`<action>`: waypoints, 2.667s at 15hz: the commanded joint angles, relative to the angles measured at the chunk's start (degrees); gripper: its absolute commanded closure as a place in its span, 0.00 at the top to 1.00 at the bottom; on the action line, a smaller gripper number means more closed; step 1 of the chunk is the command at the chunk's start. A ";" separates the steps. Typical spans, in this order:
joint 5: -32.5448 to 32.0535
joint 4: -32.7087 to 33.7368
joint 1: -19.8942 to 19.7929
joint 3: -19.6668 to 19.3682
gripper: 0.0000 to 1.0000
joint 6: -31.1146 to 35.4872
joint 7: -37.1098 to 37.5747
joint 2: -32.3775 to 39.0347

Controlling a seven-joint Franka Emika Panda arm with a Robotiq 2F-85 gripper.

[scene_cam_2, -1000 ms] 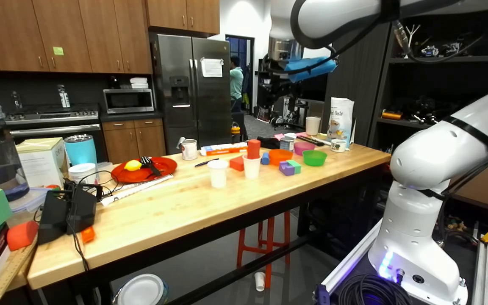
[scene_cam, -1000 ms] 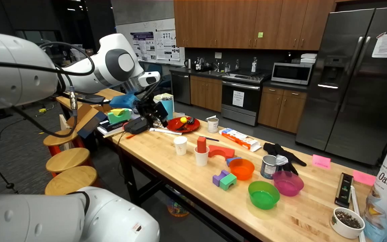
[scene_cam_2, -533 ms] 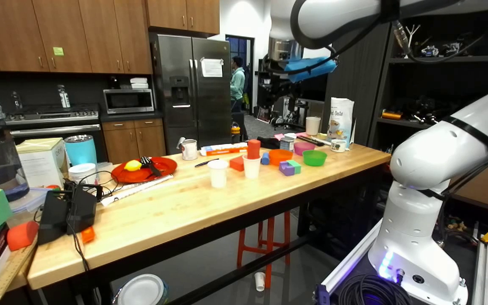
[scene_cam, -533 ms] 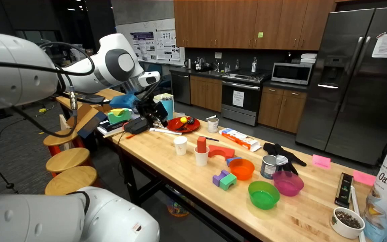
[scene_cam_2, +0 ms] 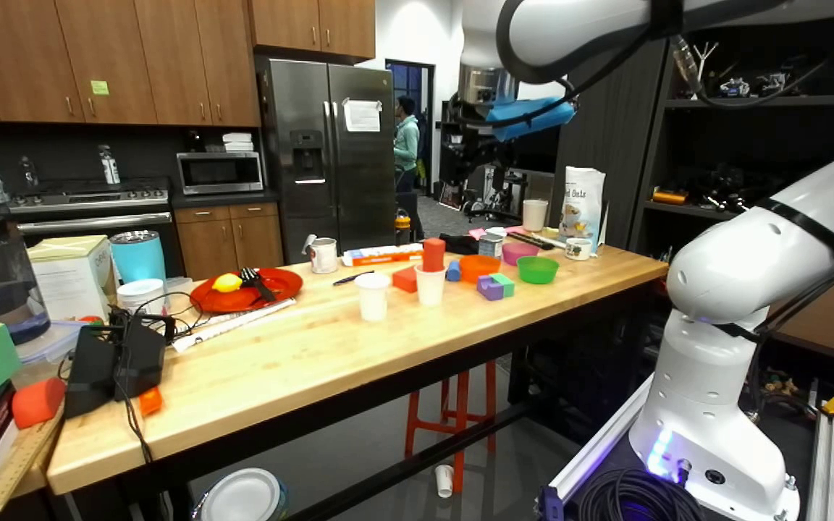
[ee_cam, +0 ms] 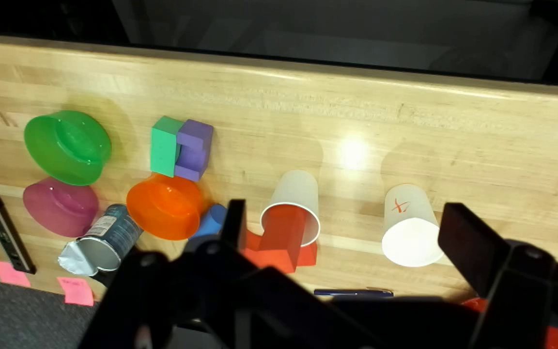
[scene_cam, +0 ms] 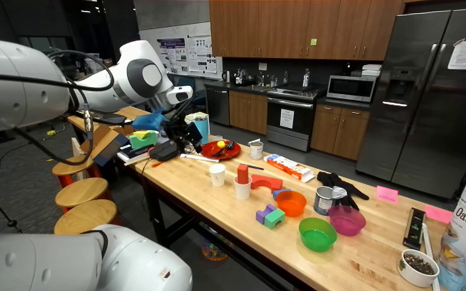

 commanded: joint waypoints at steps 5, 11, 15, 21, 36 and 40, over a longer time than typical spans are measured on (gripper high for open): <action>-0.72 0.16 1.03 -0.75 1.00 -0.17 0.63 0.37; -0.72 0.16 1.03 -0.74 1.00 -0.17 0.63 0.37; -0.72 0.16 1.03 -0.74 1.00 -0.17 0.63 0.37; -0.72 0.16 1.03 -0.74 1.00 -0.17 0.63 0.37; -16.12 13.43 1.01 -13.46 1.00 13.01 -25.08 19.76; -15.00 18.74 1.87 -13.54 1.00 11.57 -26.19 27.71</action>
